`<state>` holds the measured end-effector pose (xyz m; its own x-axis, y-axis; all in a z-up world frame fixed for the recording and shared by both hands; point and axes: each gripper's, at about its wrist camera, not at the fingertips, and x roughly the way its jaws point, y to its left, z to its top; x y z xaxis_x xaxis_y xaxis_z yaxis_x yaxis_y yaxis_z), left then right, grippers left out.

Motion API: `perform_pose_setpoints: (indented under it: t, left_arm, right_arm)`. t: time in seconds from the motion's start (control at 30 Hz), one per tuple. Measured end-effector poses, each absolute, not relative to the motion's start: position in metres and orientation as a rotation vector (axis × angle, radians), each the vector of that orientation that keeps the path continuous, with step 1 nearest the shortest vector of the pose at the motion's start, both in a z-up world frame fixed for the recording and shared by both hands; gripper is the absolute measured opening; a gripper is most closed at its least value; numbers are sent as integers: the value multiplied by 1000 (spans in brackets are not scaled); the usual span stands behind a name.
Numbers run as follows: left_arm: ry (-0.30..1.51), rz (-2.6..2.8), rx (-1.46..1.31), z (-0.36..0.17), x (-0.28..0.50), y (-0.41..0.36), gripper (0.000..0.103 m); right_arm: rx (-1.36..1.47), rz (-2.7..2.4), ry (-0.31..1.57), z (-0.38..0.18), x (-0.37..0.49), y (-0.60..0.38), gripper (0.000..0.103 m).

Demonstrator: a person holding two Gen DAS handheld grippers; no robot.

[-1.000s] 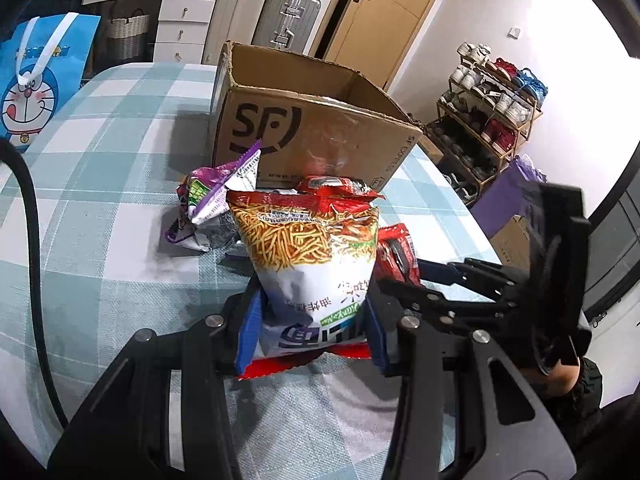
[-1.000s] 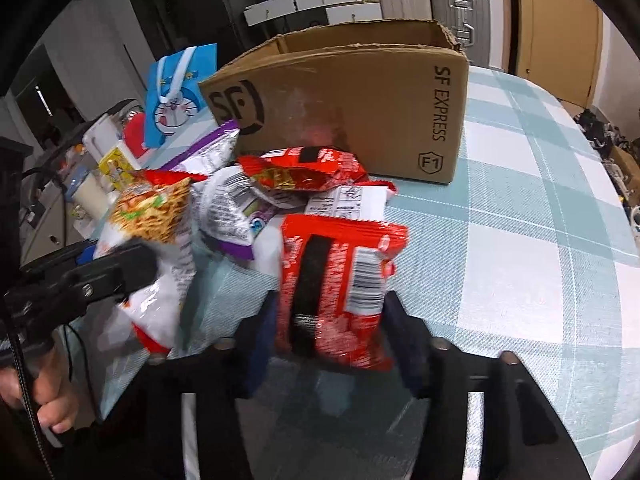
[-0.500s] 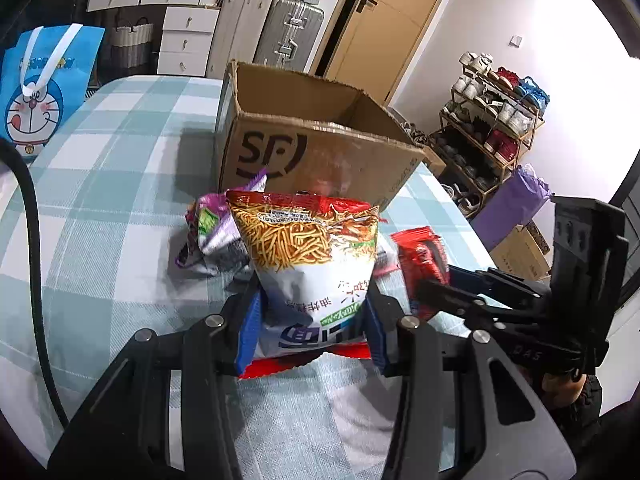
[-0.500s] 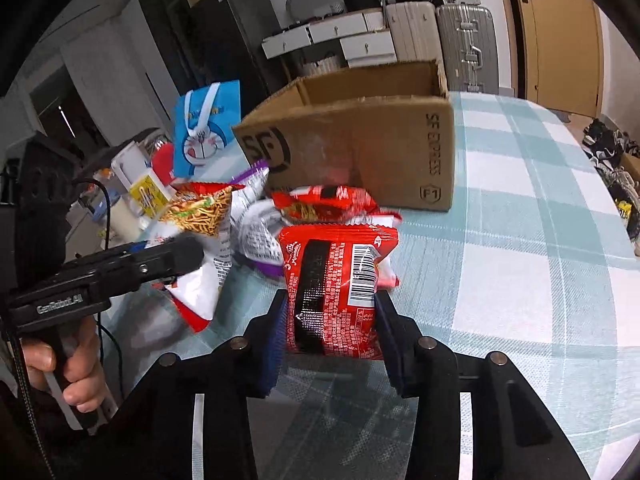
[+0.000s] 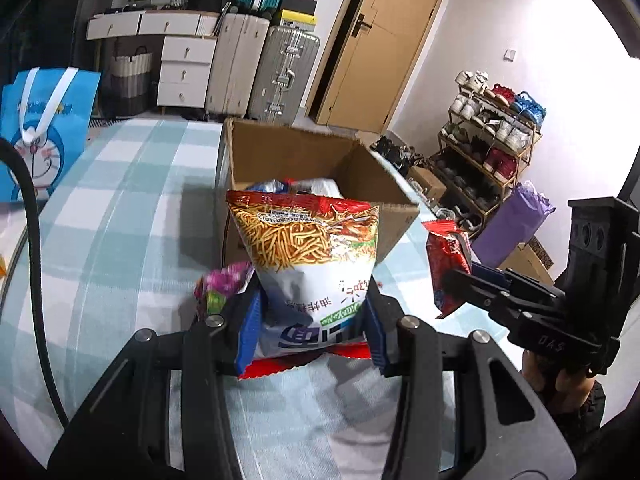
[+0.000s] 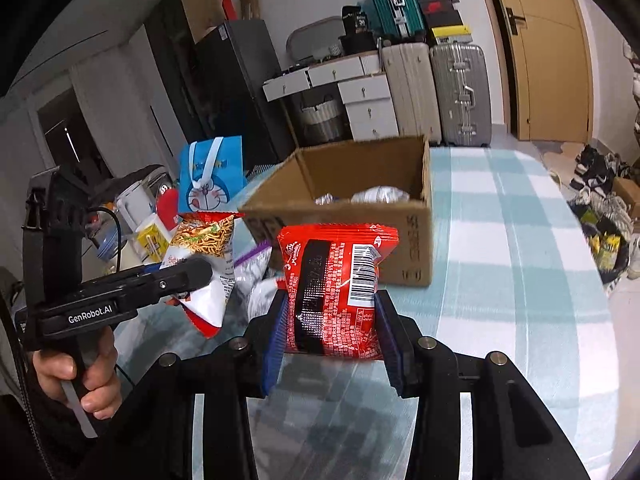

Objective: Organize snacks
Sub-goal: 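Carry both held bags over the cardboard box and lower them inside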

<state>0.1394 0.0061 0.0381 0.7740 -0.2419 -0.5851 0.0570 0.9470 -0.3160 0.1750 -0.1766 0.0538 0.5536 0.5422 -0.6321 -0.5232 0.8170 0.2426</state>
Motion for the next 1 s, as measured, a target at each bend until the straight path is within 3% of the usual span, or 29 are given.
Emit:
perform_pose_setpoints:
  t: [0.47, 1.0]
  left_arm:
    - [599, -142, -251, 85, 171, 12, 41]
    - [589, -127, -267, 95, 233, 17, 41]
  right_arm:
    - [26, 605, 679, 87, 205, -165, 42]
    - [28, 598, 656, 91, 252, -153, 42]
